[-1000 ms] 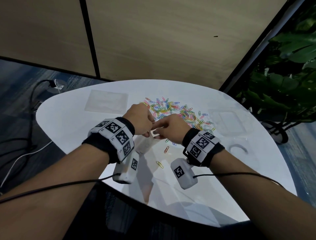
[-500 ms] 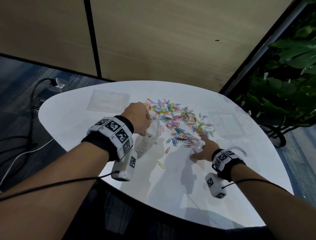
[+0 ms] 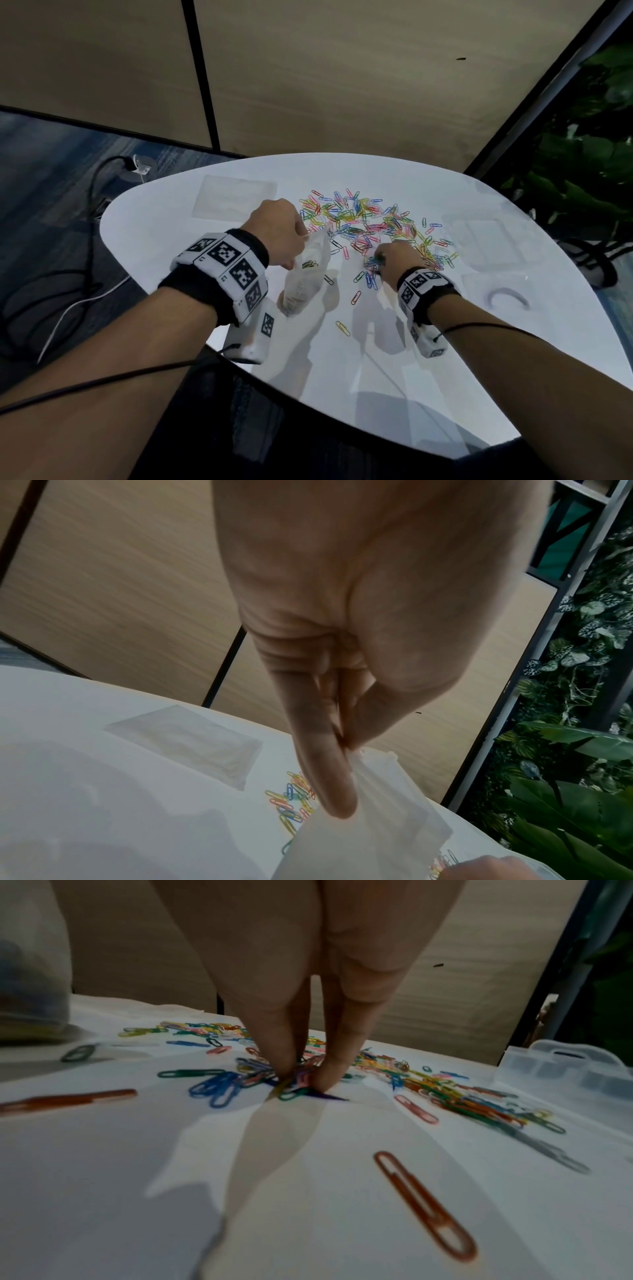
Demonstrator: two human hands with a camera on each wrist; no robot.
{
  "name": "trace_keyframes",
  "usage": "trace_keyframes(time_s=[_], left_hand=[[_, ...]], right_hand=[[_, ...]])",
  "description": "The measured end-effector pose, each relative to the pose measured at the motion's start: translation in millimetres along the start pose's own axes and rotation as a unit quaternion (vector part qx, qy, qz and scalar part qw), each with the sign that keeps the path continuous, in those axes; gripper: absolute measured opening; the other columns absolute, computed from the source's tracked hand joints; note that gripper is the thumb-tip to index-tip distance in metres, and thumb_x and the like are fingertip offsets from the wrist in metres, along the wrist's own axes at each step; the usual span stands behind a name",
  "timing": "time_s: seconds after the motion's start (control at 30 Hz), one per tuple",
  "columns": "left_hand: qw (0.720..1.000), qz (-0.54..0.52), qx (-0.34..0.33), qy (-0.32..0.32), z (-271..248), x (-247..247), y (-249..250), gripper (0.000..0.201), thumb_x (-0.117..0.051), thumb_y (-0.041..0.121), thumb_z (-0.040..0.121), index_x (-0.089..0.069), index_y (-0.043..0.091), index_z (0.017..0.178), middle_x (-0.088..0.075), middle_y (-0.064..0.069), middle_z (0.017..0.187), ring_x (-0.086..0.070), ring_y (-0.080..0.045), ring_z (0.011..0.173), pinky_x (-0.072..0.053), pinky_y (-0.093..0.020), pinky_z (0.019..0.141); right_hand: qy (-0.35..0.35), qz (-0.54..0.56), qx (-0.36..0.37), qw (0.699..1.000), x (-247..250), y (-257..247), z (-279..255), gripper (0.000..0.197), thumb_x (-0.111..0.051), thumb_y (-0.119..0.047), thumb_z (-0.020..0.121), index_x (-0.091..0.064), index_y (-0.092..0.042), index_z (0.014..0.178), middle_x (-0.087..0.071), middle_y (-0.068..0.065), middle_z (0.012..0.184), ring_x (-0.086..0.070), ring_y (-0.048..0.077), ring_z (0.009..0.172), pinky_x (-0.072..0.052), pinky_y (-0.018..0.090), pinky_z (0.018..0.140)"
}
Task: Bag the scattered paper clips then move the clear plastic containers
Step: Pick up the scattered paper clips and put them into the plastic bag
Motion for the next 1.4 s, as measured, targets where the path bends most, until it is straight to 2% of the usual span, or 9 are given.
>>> trace_keyframes(time_s=[0.3,0.37,0.47,0.57,0.8,0.97,1.07,1.17,1.4], left_hand=[[1.0,-0.002,0.002,0.0,1.1,2.9,-6.4,0.027,-0.05,-0.004,0.09,-0.073,0.007,0.096,-0.065,-0.002,0.069,-0.076,-0.027,0.063,-0.065,-0.04,0.074],[1.0,-0.004,0.002,-0.003,1.6,1.4,-4.9,0.026,-0.05,-0.004,0.09,-0.073,0.007,0.096,-0.066,-0.004,0.07,-0.076,-0.026,0.062,-0.065,-0.04,0.075],[1.0,-0.006,0.003,-0.005,2.3,-1.1,-2.2,0.026,-0.05,-0.003,0.09,-0.073,0.007,0.095,-0.069,-0.006,0.07,-0.075,-0.025,0.061,-0.065,-0.04,0.075],[1.0,-0.01,0.001,-0.009,1.9,-3.8,-0.1,0.026,-0.049,-0.004,0.09,-0.073,0.006,0.095,-0.069,-0.007,0.07,-0.075,-0.025,0.061,-0.065,-0.04,0.076],[0.999,-0.033,-0.002,-0.014,-1.2,-6.0,5.0,0.029,-0.047,-0.003,0.09,-0.071,0.01,0.099,-0.077,-0.017,0.078,-0.077,-0.026,0.065,-0.064,-0.037,0.078],[0.999,-0.046,0.007,-0.006,-1.8,-4.5,6.1,0.026,-0.049,-0.003,0.091,-0.069,0.006,0.105,-0.075,-0.018,0.077,-0.077,-0.029,0.068,-0.064,-0.039,0.077],[0.999,-0.047,0.006,-0.005,-1.6,-2.5,4.4,0.027,-0.05,-0.005,0.09,-0.071,0.002,0.104,-0.074,-0.017,0.077,-0.077,-0.029,0.068,-0.064,-0.041,0.078],[0.999,-0.046,0.004,-0.002,-2.1,-0.3,3.0,0.028,-0.049,-0.006,0.09,-0.072,0.004,0.103,-0.073,-0.014,0.075,-0.077,-0.029,0.068,-0.064,-0.04,0.079],[1.0,-0.024,0.009,0.018,0.9,9.5,-4.1,0.03,-0.047,-0.005,0.088,-0.073,0.008,0.093,-0.069,-0.007,0.067,-0.077,-0.028,0.066,-0.065,-0.04,0.076]], right_hand=[[-0.049,0.211,-0.136,0.967,5.1,53.8,0.8,0.025,-0.077,-0.024,0.081,-0.077,-0.014,0.104,-0.075,0.003,0.104,-0.068,0.014,0.087,-0.054,0.021,0.083],[-0.077,0.402,-0.157,0.899,8.6,50.1,-5.6,0.031,-0.074,-0.011,0.083,-0.07,-0.004,0.113,-0.07,0.012,0.116,-0.069,0.018,0.091,-0.057,0.024,0.082],[-0.067,0.695,-0.165,0.697,29.7,21.8,-21.1,0.017,-0.067,0.004,0.086,-0.066,0.01,0.102,-0.069,0.024,0.105,-0.073,0.019,0.076,-0.06,0.022,0.066],[-0.128,0.742,-0.099,0.651,55.3,-24.8,-37.0,0.02,-0.066,0.002,0.087,-0.065,0.009,0.106,-0.07,0.018,0.097,-0.072,0.017,0.082,-0.06,0.019,0.07],[-0.168,0.727,-0.006,0.666,67.7,-100.8,-63.5,0.021,-0.065,0.007,0.085,-0.064,0.013,0.106,-0.068,0.017,0.094,-0.069,0.02,0.082,-0.059,0.022,0.078],[0.002,0.45,0.086,0.889,82.1,-110.3,-63.9,0.008,-0.078,-0.004,0.078,-0.075,-0.002,0.086,-0.074,0.013,0.076,-0.071,0.019,0.064,-0.06,0.027,0.068],[0.052,0.242,0.16,0.956,89.6,-128.0,-67.3,0.012,-0.074,-0.019,0.082,-0.079,-0.011,0.09,-0.075,0.004,0.078,-0.069,0.016,0.072,-0.056,0.026,0.074],[0.028,0.178,0.179,0.967,86.7,-136.3,-70.4,0.02,-0.072,-0.018,0.084,-0.077,-0.012,0.102,-0.075,0.003,0.094,-0.068,0.017,0.088,-0.053,0.029,0.087],[0.05,0.373,0.098,0.921,96.2,-81.8,-54.3,0.016,-0.062,-0.011,0.092,-0.075,-0.01,0.1,-0.075,0.008,0.086,-0.072,0.016,0.069,-0.062,0.032,0.07]])
Point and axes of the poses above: each hand's wrist, its own z-axis towards the middle knuckle, its own x-axis out of the back of the hand, y = z × x, the point moved 8 cm from there along z, towards the middle knuckle
